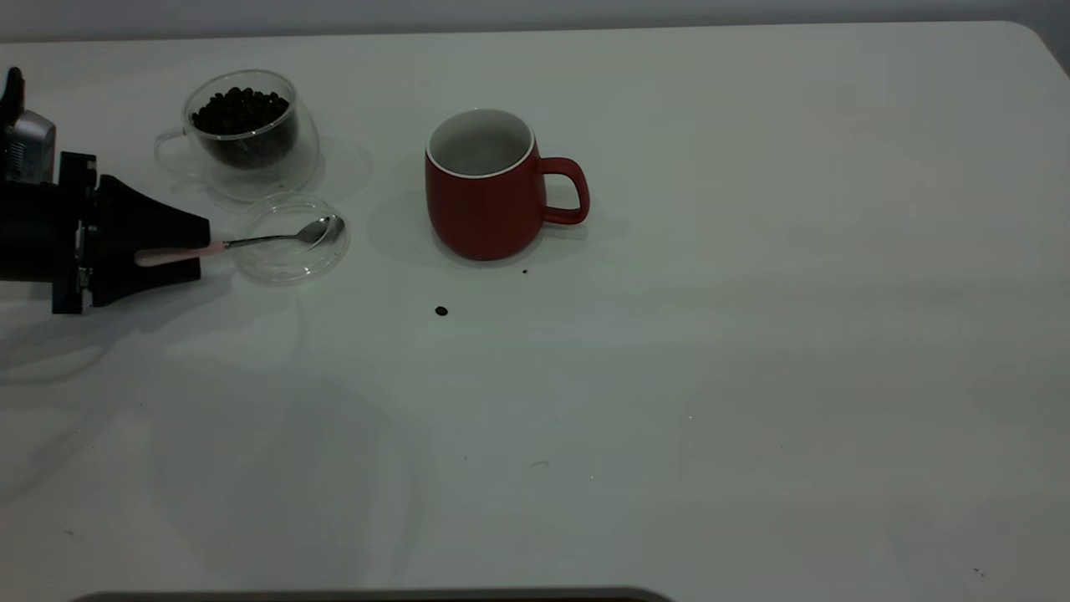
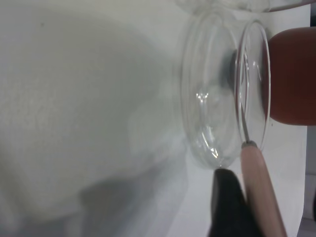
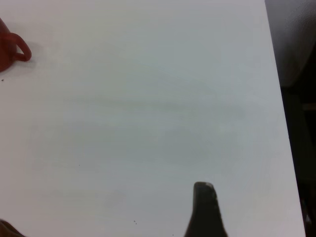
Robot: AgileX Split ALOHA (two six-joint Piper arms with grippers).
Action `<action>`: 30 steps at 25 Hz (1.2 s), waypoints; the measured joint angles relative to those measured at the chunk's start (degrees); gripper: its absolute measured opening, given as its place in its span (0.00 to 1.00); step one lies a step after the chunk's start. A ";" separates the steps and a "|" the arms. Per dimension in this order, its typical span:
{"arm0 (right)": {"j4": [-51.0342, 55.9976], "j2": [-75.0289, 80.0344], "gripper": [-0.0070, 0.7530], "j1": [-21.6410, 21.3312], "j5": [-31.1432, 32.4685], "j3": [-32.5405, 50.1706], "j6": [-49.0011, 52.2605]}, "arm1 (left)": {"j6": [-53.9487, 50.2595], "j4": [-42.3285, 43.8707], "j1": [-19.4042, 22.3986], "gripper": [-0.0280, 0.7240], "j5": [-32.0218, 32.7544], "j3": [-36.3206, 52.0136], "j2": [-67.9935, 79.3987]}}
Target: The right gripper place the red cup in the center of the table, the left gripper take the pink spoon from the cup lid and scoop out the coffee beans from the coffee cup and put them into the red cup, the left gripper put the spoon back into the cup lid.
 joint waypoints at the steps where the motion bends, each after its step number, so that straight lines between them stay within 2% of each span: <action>1: 0.00 0.00 0.79 0.00 0.00 0.00 0.00 | 0.00 -0.14 0.00 0.71 0.00 0.00 0.00; 5: 0.00 0.00 0.79 0.00 0.00 0.00 0.00 | 0.00 -0.37 0.06 0.78 0.00 0.00 0.00; 14: 0.00 0.00 0.79 0.00 0.00 0.00 0.00 | 0.07 -1.78 2.94 0.80 -0.05 -1.44 0.00; 21: 0.00 0.00 0.79 0.00 0.00 0.00 0.00 | -1.61 -0.20 3.29 0.80 -0.25 -3.91 -3.16; 25: 0.00 0.00 0.79 0.00 0.00 0.00 0.00 | -9.89 7.16 3.18 0.80 -0.19 -6.08 -8.53; 30: 0.00 0.00 0.79 0.00 0.00 0.00 0.00 | -27.90 23.14 1.40 0.80 0.16 -10.80 -17.40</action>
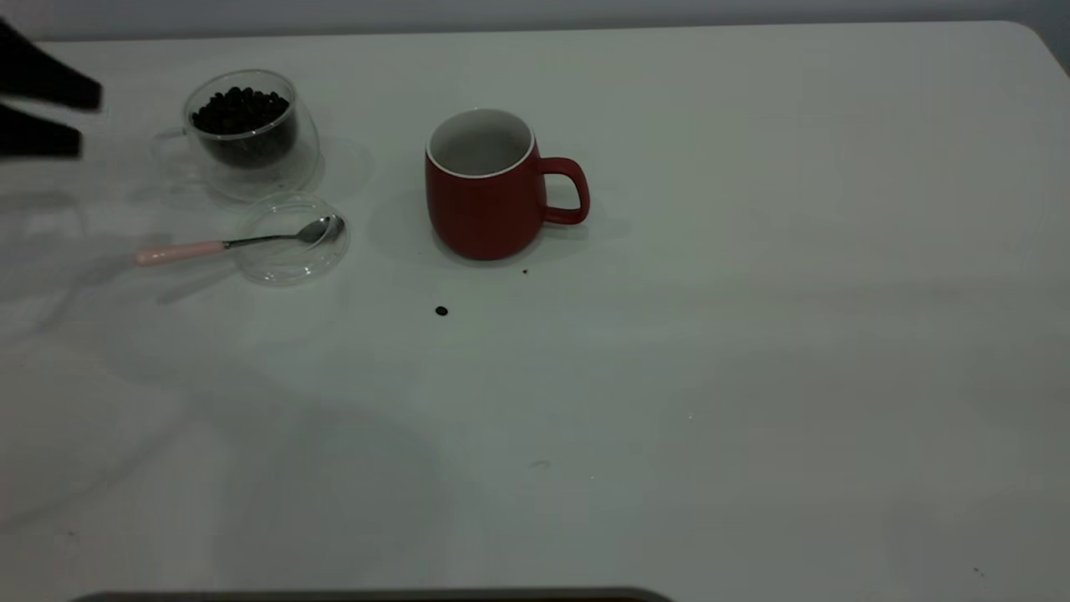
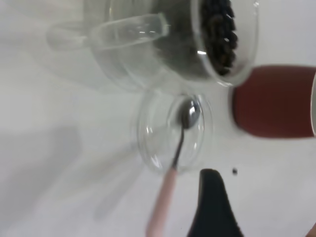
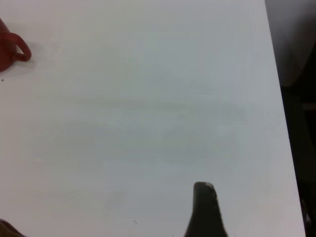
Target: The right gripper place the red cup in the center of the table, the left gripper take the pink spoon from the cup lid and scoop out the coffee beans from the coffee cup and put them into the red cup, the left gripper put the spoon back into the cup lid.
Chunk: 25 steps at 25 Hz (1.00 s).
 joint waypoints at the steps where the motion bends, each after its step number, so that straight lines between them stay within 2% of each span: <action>1: 0.00 0.00 0.79 0.00 0.00 0.00 0.00 | -3.54 3.88 -0.73 0.80 0.34 -1.24 -1.55; 6: 0.00 0.00 0.79 0.00 0.00 0.00 0.00 | -23.99 22.91 -7.42 0.80 3.46 -10.41 -8.86; 11: 0.00 0.00 0.79 0.00 0.00 0.00 0.00 | -41.19 40.36 -15.64 0.80 11.62 -20.15 -13.61; 15: 0.00 0.00 0.79 0.00 0.00 0.00 0.00 | -50.84 50.85 -21.04 0.80 11.62 -25.06 -17.01; 18: 0.00 0.00 0.79 0.00 0.00 0.00 0.00 | -55.61 55.05 -24.16 0.80 11.62 -25.29 -20.41; 25: 0.00 0.00 0.79 0.00 0.00 0.00 0.00 | -58.78 56.32 -30.31 0.80 11.62 -24.39 -30.50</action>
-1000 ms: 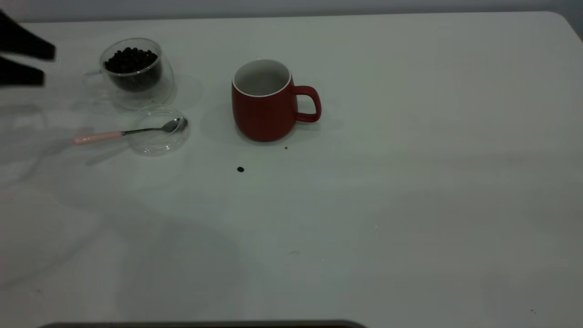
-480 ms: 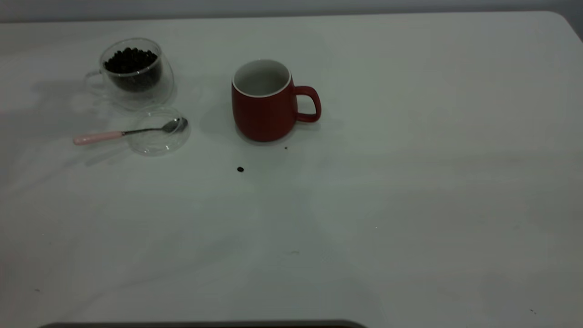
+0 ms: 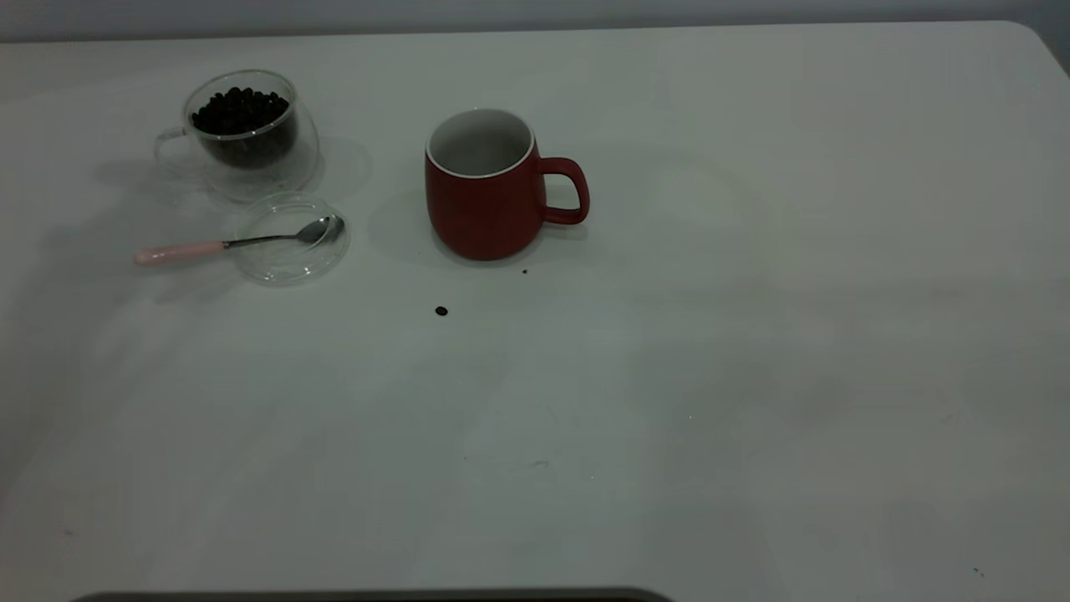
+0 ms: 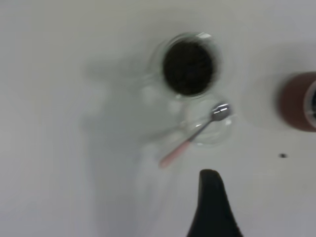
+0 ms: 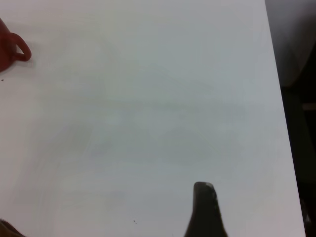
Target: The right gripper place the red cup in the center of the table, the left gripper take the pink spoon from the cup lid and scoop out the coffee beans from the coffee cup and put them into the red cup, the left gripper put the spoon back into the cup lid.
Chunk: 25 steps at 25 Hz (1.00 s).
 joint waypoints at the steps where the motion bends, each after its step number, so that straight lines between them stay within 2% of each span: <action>1: 0.00 0.00 0.79 0.00 0.00 0.00 0.00 | -0.39 0.00 -0.97 0.80 0.00 1.13 -1.86; 6: 0.00 0.00 0.79 0.00 0.00 0.00 0.00 | -0.86 0.11 -4.93 0.80 0.00 12.66 -14.65; 16: 0.00 0.00 0.79 0.00 0.02 0.00 0.00 | -1.05 -0.77 -5.08 0.80 0.00 31.74 -37.77; 25: 0.00 0.00 0.79 0.00 0.02 0.00 0.00 | -0.99 1.31 -4.25 0.80 0.00 54.71 -64.92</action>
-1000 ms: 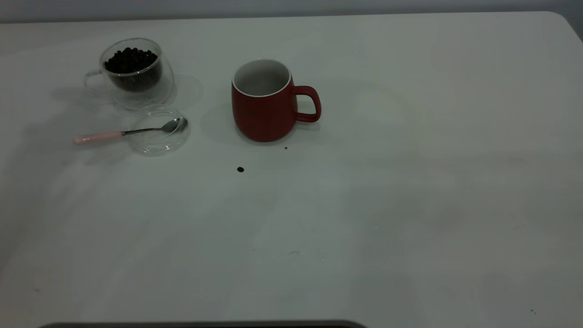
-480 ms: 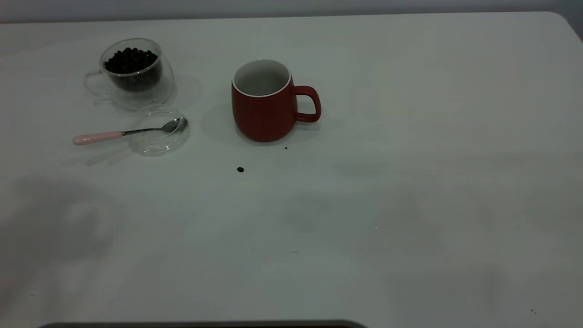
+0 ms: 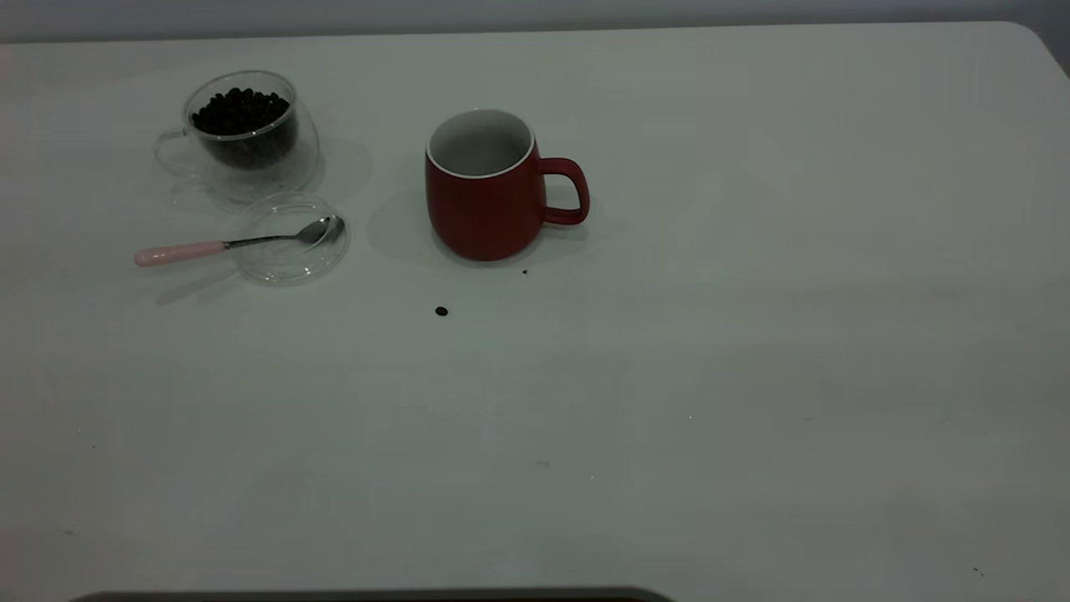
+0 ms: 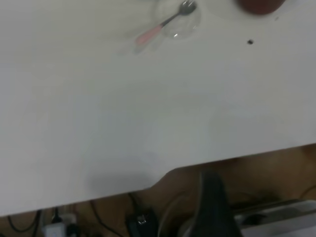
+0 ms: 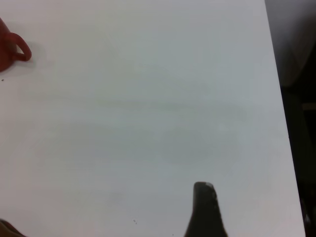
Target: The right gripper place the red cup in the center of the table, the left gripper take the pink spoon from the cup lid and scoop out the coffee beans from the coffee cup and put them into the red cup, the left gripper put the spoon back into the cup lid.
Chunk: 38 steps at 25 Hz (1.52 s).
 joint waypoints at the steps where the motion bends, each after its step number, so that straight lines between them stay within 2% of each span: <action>1: 0.00 0.00 0.79 0.00 0.00 0.00 0.00 | 0.00 0.28 0.86 0.80 0.00 1.66 -2.24; 7: 0.00 0.00 0.79 0.00 0.00 0.00 0.00 | 1.78 0.77 10.37 0.80 0.00 8.85 -13.90; 10: 0.00 0.00 0.79 0.00 0.00 0.00 0.00 | 2.85 0.77 13.30 0.80 -0.21 11.99 -19.49; 20: 0.00 0.00 0.79 0.00 0.05 0.00 0.00 | 4.83 1.45 13.67 0.80 -1.33 20.47 -32.50; 38: 0.00 0.00 0.79 0.00 0.05 0.00 0.00 | 3.90 1.92 13.67 0.80 -1.72 20.94 -36.26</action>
